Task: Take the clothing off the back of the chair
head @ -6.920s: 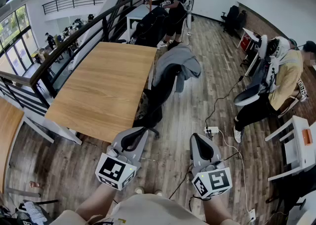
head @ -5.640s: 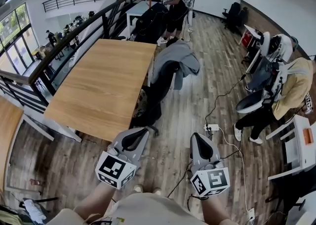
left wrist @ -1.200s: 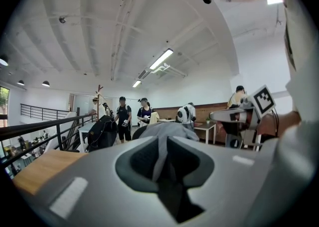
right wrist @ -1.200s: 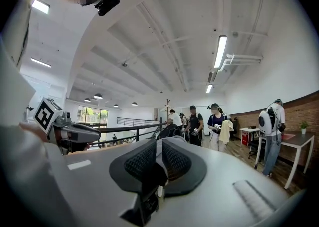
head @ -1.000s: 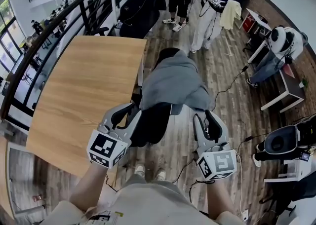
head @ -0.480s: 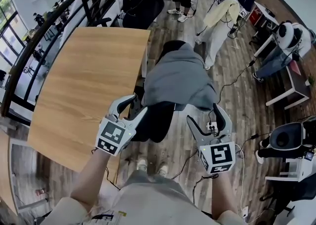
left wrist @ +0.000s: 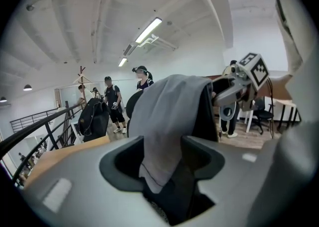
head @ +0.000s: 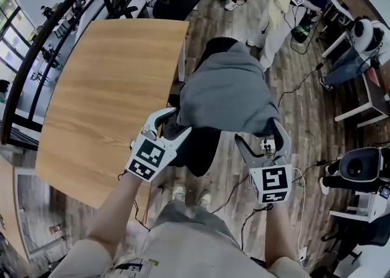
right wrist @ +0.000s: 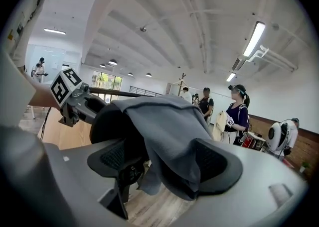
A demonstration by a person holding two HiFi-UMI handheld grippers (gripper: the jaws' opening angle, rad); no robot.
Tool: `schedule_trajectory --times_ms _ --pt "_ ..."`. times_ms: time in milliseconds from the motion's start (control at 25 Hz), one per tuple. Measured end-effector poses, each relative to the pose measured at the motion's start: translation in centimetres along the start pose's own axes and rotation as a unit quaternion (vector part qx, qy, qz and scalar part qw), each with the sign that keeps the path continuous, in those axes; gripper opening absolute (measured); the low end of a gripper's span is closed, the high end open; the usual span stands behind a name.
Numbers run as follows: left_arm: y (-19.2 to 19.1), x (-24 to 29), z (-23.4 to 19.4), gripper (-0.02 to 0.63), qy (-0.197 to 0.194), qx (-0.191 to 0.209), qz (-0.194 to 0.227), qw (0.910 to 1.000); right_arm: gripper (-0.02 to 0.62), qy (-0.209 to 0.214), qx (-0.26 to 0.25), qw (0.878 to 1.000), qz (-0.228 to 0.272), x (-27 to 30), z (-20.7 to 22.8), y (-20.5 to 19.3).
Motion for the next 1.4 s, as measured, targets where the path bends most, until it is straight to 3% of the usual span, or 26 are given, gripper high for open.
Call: schedule_trajectory --times_ms 280,480,640,800,960,1160,1400 --pt "-1.3 4.0 -3.0 0.263 -0.031 -0.024 -0.009 0.9992 0.426 -0.014 -0.033 0.999 0.000 5.0 0.0 -0.7" --pt "-0.3 6.0 -3.6 0.272 -0.063 -0.005 -0.001 0.9980 0.419 -0.053 -0.045 0.998 0.005 6.4 0.7 -1.1" --pt "-0.3 7.5 -3.8 0.222 -0.107 -0.027 -0.002 0.9939 0.260 -0.064 0.001 0.998 0.016 6.6 1.6 -1.2" --pt "-0.4 8.7 -4.2 0.136 -0.120 -0.051 0.007 0.9915 0.170 -0.080 0.018 0.996 0.023 7.1 2.0 -1.6" --pt "-0.3 9.2 -4.3 0.050 -0.117 -0.089 0.018 0.9890 0.072 -0.094 0.039 0.994 0.033 7.3 2.0 -2.0" --pt "0.1 9.0 -4.5 0.038 -0.099 -0.128 0.041 0.9860 0.041 -0.115 0.063 0.990 0.055 7.0 2.9 -2.6" --pt "2.8 5.4 -6.0 0.035 -0.044 -0.148 0.120 0.9806 0.034 -0.116 0.138 0.980 0.084 6.6 4.0 -1.9"
Point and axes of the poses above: the fingertips, and each gripper's own axes: x forward along the fingers, z to its right, y out of its top, the point moved 9 cm from there along -x, backward along the fingers, and after that the axes turned 12 degrees about -x, right-handed, at the moved point
